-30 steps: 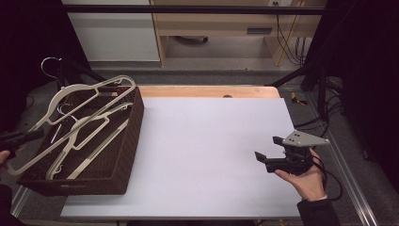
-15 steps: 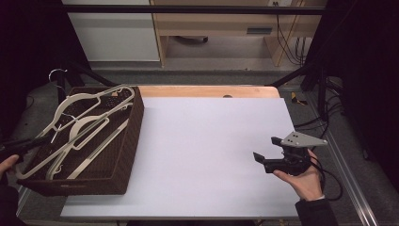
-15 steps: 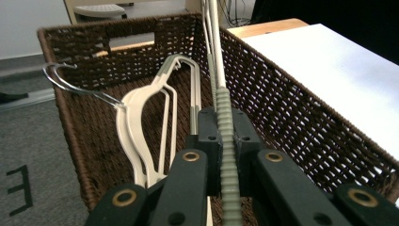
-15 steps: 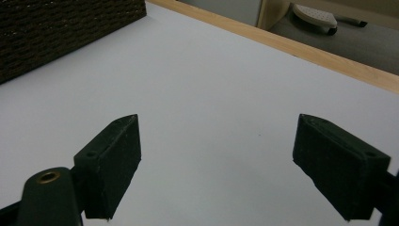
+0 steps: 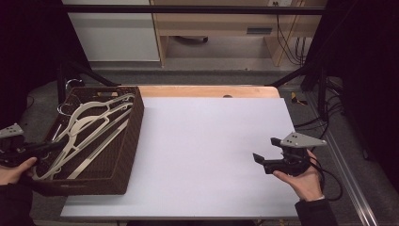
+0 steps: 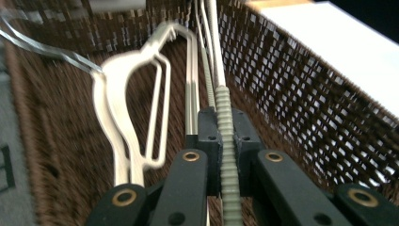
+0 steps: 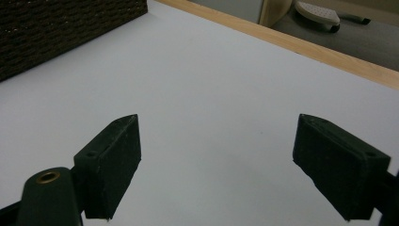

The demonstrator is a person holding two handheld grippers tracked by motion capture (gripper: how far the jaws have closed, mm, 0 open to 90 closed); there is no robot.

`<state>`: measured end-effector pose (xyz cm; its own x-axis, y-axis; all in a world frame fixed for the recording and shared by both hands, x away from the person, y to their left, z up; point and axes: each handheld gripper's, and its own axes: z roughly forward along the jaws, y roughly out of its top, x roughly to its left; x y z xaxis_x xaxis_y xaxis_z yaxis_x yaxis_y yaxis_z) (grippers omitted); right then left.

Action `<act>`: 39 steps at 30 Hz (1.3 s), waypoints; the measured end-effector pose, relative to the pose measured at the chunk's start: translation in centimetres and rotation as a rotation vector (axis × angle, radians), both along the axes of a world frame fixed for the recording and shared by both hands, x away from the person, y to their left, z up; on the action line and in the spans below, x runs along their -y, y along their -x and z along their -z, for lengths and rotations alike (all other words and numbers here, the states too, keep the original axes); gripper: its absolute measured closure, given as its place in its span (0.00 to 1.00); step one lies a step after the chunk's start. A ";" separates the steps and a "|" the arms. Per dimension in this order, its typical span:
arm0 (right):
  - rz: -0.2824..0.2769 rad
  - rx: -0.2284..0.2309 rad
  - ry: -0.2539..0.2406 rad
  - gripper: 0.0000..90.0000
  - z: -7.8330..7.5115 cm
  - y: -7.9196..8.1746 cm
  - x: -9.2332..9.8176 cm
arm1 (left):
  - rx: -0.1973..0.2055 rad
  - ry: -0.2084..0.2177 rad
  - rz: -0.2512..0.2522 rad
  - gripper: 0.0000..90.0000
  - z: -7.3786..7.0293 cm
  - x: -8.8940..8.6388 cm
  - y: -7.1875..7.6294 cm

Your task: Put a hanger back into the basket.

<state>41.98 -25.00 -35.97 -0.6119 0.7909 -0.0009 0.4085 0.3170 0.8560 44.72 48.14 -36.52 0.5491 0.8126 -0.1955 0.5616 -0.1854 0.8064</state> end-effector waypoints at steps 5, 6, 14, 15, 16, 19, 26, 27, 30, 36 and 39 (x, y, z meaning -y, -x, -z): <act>0.001 0.001 -0.008 0.18 -0.1 0.0 0.1 | -0.079 -0.015 -0.010 0.95 0.3 0.1 -0.5; 0.001 0.000 -0.007 0.18 -0.1 0.1 0.0 | -0.100 -0.014 -0.014 0.95 0.3 0.1 -0.5; -0.003 0.015 -0.031 0.17 -0.2 0.2 0.0 | -0.251 -0.071 -0.081 0.94 0.0 0.8 -1.2; -0.003 0.023 -0.036 0.17 -0.2 0.2 0.0 | -0.271 -0.082 -0.090 0.94 -0.1 0.9 -1.3; -0.004 0.028 -0.042 0.17 -0.2 0.2 -0.1 | -0.279 -0.095 -0.108 0.93 -0.1 1.1 -1.3; -0.012 0.035 -0.048 0.16 -0.1 0.1 -0.2 | -0.290 -0.172 -0.132 0.92 0.0 1.6 -1.5; -0.006 0.037 -0.056 0.16 0.0 -0.1 -0.5 | -0.375 -0.212 -0.143 0.96 1.2 1.7 -1.8; -0.008 0.039 -0.055 0.16 0.0 -0.2 -0.6 | -0.379 -0.175 -0.119 0.99 1.1 1.9 -1.7; -0.012 0.039 -0.060 0.16 0.1 -0.2 -0.8 | -0.419 -0.195 -0.135 1.00 1.5 2.4 -2.0; -0.017 0.037 -0.055 0.16 0.2 -0.2 -0.8 | -0.419 -0.291 -0.150 0.90 1.9 2.6 -1.9; -0.013 0.037 -0.059 0.16 0.1 -0.1 -0.7 | -0.287 -0.241 -0.212 0.61 0.6 2.2 -1.4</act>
